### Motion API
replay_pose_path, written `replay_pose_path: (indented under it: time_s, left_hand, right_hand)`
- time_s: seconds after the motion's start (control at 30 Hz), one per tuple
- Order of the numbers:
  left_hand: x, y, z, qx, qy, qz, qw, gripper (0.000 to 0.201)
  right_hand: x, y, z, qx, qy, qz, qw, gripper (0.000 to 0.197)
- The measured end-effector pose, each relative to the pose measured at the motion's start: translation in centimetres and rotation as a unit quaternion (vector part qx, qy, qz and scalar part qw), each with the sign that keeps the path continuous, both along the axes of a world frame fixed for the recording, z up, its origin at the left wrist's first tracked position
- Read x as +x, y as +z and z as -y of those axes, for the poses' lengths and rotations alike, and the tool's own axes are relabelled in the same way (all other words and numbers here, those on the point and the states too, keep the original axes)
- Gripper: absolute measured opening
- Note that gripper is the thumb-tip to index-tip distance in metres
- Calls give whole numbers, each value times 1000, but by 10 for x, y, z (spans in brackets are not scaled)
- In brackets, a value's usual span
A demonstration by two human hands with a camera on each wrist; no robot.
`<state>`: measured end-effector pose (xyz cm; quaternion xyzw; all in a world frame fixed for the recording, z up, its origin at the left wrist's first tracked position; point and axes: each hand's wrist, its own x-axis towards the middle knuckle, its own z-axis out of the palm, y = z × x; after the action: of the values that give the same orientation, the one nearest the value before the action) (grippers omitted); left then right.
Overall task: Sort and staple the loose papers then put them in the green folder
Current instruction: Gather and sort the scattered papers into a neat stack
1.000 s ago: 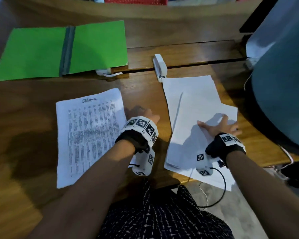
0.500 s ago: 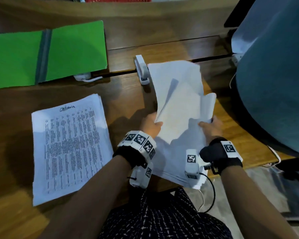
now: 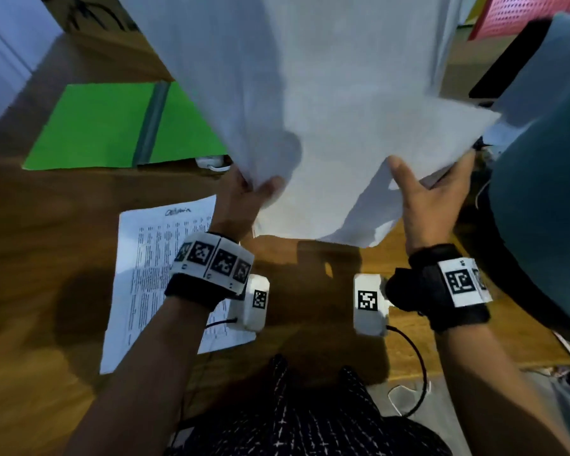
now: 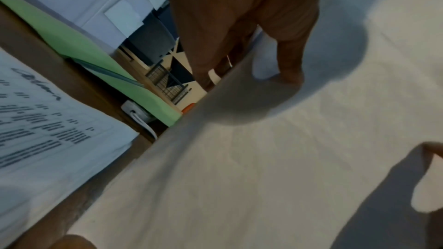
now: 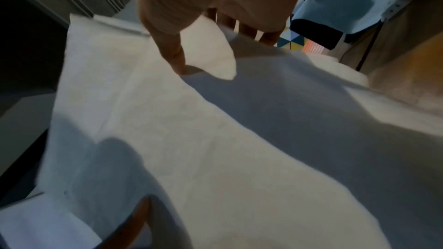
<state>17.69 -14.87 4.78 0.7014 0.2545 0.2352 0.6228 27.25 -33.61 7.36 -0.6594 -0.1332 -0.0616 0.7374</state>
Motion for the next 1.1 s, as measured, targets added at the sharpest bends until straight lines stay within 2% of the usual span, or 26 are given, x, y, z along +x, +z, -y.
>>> replay_pose_path:
  time_s: [0.07, 0.13, 0.23, 0.3, 0.37, 0.4, 0.47, 0.57, 0.67, 0.7, 0.77, 0.8, 0.87, 0.9, 0.93, 1.0, 1.03, 1.1]
  left_hand:
    - [-8, -3, -9, -14, 9, 31, 999, 78]
    - [-11, -5, -13, -17, 18, 38, 999, 81]
    - [-11, -3, -16, -30, -4, -1, 1000, 59]
    - [-11, -8, -24, 17, 1, -67, 998, 40]
    - [-14, -9, -35, 65, 0, -106, 992, 33]
    - [-18, -7, -40, 77, -1, -109, 991, 30]
    - [-32, 5, -50, 50, -11, -103, 993, 29]
    - [-54, 31, -71, -95, -28, -46, 994, 35]
    - [-79, 47, -103, -208, -33, 4, 978, 35]
    - [-90, 48, -112, -237, -30, 10, 971, 49]
    - [-110, 41, -126, -260, -22, -5, 965, 76]
    - [-119, 37, -129, -250, -15, -29, 968, 75]
    - [-132, 25, -133, -170, -20, -113, 979, 44]
    - [-139, 17, -133, -130, -21, -149, 980, 28]
    - [-145, 5, -136, -113, -20, -178, 977, 26]
    - [-156, -21, -139, -98, -27, -225, 969, 47]
    - [-162, -34, -141, -82, -27, -257, 963, 57]
    - [-170, -53, -138, -66, -20, -343, 937, 66]
  right_hand:
    - [-8, -7, -7, -12, 28, -18, 999, 48]
    - [-13, -15, -14, -36, 40, -33, 998, 44]
    - [-15, -22, -23, -99, 35, -67, 992, 36]
    - [-13, -22, -26, -217, -22, -36, 975, 22]
    - [-12, -14, -27, -292, -62, 3, 954, 8]
    - [-13, -7, -28, -300, -60, 24, 952, 14]
    - [-19, 9, -35, -284, -31, 63, 956, 20]
    - [-29, 23, -57, -206, 10, 65, 976, 28]
    - [-39, 27, -80, -58, 106, -62, 991, 33]
    - [-42, 24, -85, -20, 148, -111, 983, 35]
    - [-51, 15, -92, -2, 228, -180, 957, 46]
    - [-56, 8, -94, -5, 248, -202, 947, 54]
    - [-64, -10, -100, -31, 266, -265, 926, 57]
    - [-67, -21, -103, -63, 270, -287, 917, 49]
    - [-71, -32, -106, -111, 272, -295, 909, 37]
    - [-83, -52, -113, -200, 267, -273, 902, 16]
    - [-91, -63, -117, -243, 258, -253, 900, 17]
    - [-105, -81, -122, -338, 251, -232, 877, 34]
